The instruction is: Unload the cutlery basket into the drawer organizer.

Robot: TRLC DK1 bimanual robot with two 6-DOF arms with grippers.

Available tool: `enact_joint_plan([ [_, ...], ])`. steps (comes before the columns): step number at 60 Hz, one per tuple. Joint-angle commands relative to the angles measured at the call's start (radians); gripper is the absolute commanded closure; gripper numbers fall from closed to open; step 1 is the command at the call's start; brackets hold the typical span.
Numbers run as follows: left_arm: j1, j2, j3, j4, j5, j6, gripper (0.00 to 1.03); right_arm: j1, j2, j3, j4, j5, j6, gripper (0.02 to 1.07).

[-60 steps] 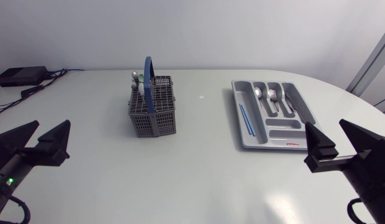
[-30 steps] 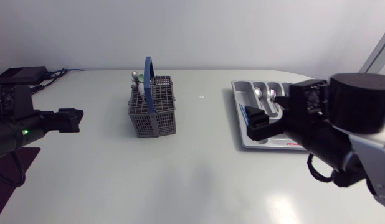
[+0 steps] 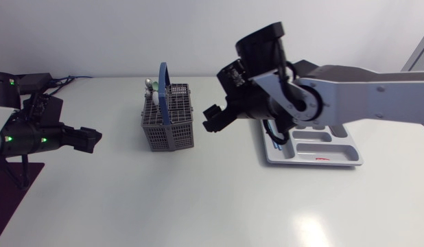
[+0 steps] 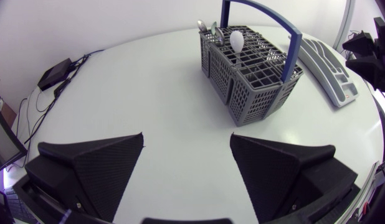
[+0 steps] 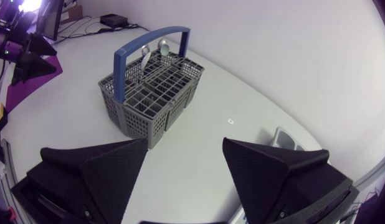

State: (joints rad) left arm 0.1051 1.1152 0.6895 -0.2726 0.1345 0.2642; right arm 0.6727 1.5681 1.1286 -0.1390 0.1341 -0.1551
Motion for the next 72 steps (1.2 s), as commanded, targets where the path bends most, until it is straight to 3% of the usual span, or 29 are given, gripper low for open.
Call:
enact_joint_plan([
  [1,0.011,0.028,0.035,0.006,0.016,0.032,0.06,0.034,0.089,0.088,-0.037,0.006,-0.073,0.30],
  [9,0.015,0.041,0.035,0.019,0.017,0.041,0.06,0.073,0.194,0.201,-0.060,0.019,-0.037,0.30],
  [17,0.019,0.054,0.038,0.029,0.024,0.041,0.06,0.102,0.329,0.393,-0.180,0.018,0.042,0.30],
  [31,0.045,0.092,0.035,0.061,0.037,0.046,0.06,0.133,0.489,0.637,-0.287,0.019,0.150,0.30],
  [51,0.068,0.109,0.031,0.082,0.048,0.053,0.06,0.179,0.603,0.798,-0.355,0.053,0.253,0.31],
  [53,0.068,0.112,0.033,0.084,0.051,0.053,0.06,0.185,0.609,0.798,-0.353,0.065,0.259,0.38],
  [59,0.068,0.115,0.031,0.087,0.051,0.053,0.06,0.192,0.622,0.793,-0.349,0.104,0.287,0.75],
  [72,0.067,0.115,0.019,0.093,0.051,0.053,0.06,0.186,0.543,0.672,-0.340,0.133,0.266,0.81],
])
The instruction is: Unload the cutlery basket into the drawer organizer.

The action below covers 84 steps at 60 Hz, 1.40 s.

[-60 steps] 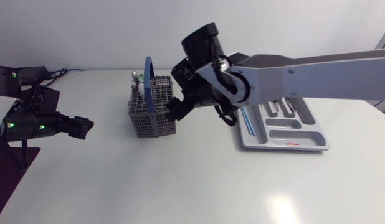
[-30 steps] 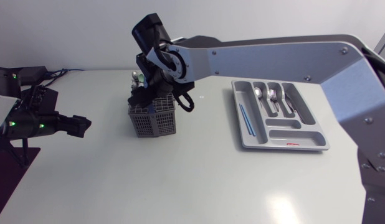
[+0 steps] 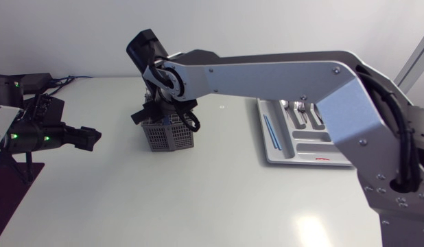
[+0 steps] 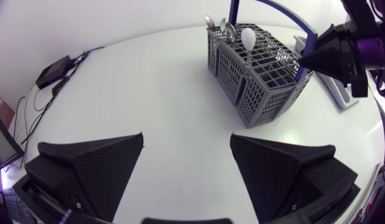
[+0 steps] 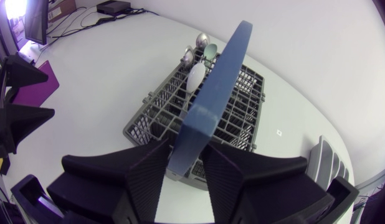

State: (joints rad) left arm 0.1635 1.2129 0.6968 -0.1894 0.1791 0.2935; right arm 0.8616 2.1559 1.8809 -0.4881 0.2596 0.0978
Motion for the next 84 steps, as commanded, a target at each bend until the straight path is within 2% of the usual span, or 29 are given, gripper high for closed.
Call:
enact_joint_plan([
  [1,0.008,0.017,0.010,0.011,0.007,0.024,0.06,-0.004,-0.056,-0.095,0.020,0.007,0.002,0.81],
  [18,-0.013,0.013,-0.005,0.018,0.007,0.016,0.06,-0.030,-0.291,-0.388,0.115,-0.063,-0.135,0.82],
  [32,-0.027,0.004,-0.028,0.027,0.007,0.019,0.06,-0.136,-0.510,-0.664,0.115,-0.273,-0.305,0.82],
  [44,-0.051,-0.004,-0.039,0.031,0.007,0.015,0.06,-0.319,-0.668,-0.809,0.033,-0.579,-0.494,0.80],
  [50,-0.064,-0.010,-0.037,0.031,0.007,0.013,0.06,-0.363,-0.686,-0.845,0.008,-0.626,-0.566,0.80],
  [51,-0.067,-0.010,-0.039,0.031,0.007,0.013,0.06,-0.366,-0.685,-0.847,0.008,-0.626,-0.569,0.77],
  [52,-0.068,-0.010,-0.037,0.031,0.007,0.013,0.06,-0.372,-0.685,-0.848,0.008,-0.626,-0.573,0.69],
  [56,-0.081,-0.016,-0.039,0.030,0.007,0.013,0.06,-0.372,-0.692,-0.858,-0.006,-0.622,-0.615,0.15],
  [57,-0.082,-0.016,-0.040,0.030,0.007,0.013,0.06,-0.372,-0.697,-0.858,-0.009,-0.617,-0.618,0.06],
  [58,-0.085,-0.019,-0.040,0.028,0.005,0.013,0.06,-0.372,-0.705,-0.858,-0.009,-0.609,-0.619,0.05],
  [66,-0.090,-0.024,-0.039,0.028,0.007,0.024,0.06,-0.384,-0.801,-0.839,-0.021,-0.588,-0.622,0.05],
  [73,-0.113,-0.018,-0.031,0.064,0.020,0.072,0.06,-0.408,-0.823,-0.819,-0.093,-0.588,-0.627,0.07],
  [81,-0.113,0.034,0.020,0.077,0.115,0.107,0.06,-0.408,-0.852,-0.888,-0.101,-0.592,-0.622,0.21],
  [84,-0.119,0.076,0.049,0.087,0.134,0.108,0.06,-0.408,-0.878,-0.930,-0.079,-0.596,-0.621,0.37],
])
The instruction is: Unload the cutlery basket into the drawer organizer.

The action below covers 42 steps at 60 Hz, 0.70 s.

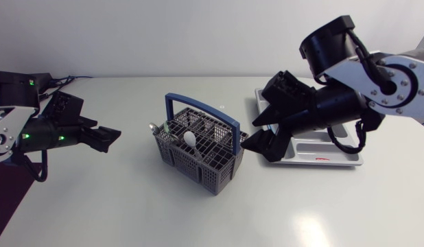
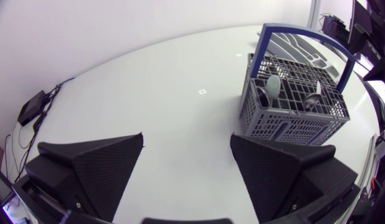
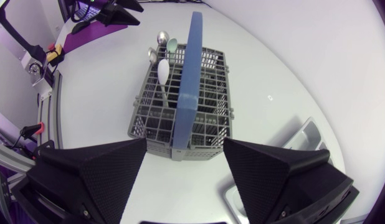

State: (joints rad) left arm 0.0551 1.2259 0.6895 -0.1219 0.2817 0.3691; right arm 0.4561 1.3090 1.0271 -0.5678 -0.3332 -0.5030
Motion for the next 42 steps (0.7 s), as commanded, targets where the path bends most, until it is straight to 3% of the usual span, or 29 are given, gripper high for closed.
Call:
enact_joint_plan([
  [1,-0.014,0.078,0.068,0.019,0.033,0.033,0.07,-0.002,-0.040,-0.088,0.013,-0.003,-0.017,0.44],
  [5,-0.028,0.164,0.127,0.013,0.037,0.025,0.11,-0.008,-0.063,-0.133,0.082,-0.001,0.015,0.76],
  [10,-0.034,0.248,0.179,0.015,0.068,0.019,0.15,-0.028,-0.071,-0.177,0.095,-0.004,0.024,0.79],
  [24,-0.006,0.437,0.303,0.015,0.361,-0.007,0.71,-0.074,-0.059,-0.263,0.163,-0.015,0.052,0.84],
  [28,-0.003,0.469,0.320,0.010,0.390,-0.012,0.79,-0.082,-0.051,-0.269,0.172,-0.017,0.055,0.84],
  [42,-0.055,0.549,0.332,-0.025,0.407,0.027,0.83,-0.080,0.062,-0.260,0.279,-0.017,0.123,0.87],
])
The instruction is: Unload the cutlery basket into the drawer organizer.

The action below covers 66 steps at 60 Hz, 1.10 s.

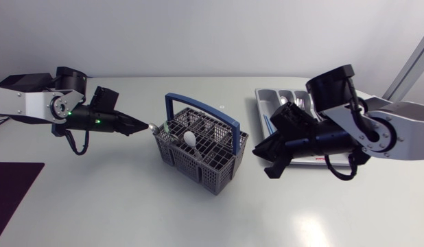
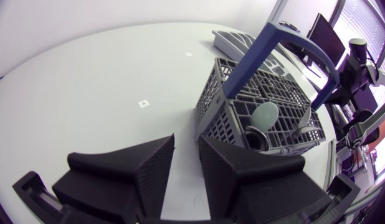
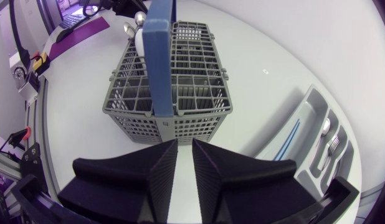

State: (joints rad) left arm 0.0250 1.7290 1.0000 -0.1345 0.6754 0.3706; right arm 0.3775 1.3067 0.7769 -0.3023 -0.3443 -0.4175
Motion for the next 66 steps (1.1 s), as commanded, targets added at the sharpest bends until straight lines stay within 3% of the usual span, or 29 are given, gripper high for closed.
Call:
enact_joint_plan([
  [1,-0.028,0.052,0.023,-0.013,0.013,0.025,0.83,0.000,0.075,-0.005,0.014,-0.004,0.039,0.87],
  [19,-0.045,0.113,0.040,-0.011,0.046,0.048,0.83,0.032,0.247,0.056,0.160,0.028,0.106,0.87],
  [45,-0.053,0.050,-0.044,-0.013,0.156,0.099,0.83,0.034,0.381,0.199,0.193,0.039,0.131,0.86],
  [66,0.030,-0.120,-0.179,-0.066,0.202,0.168,0.83,0.063,0.494,0.351,0.193,0.071,0.141,0.87],
])
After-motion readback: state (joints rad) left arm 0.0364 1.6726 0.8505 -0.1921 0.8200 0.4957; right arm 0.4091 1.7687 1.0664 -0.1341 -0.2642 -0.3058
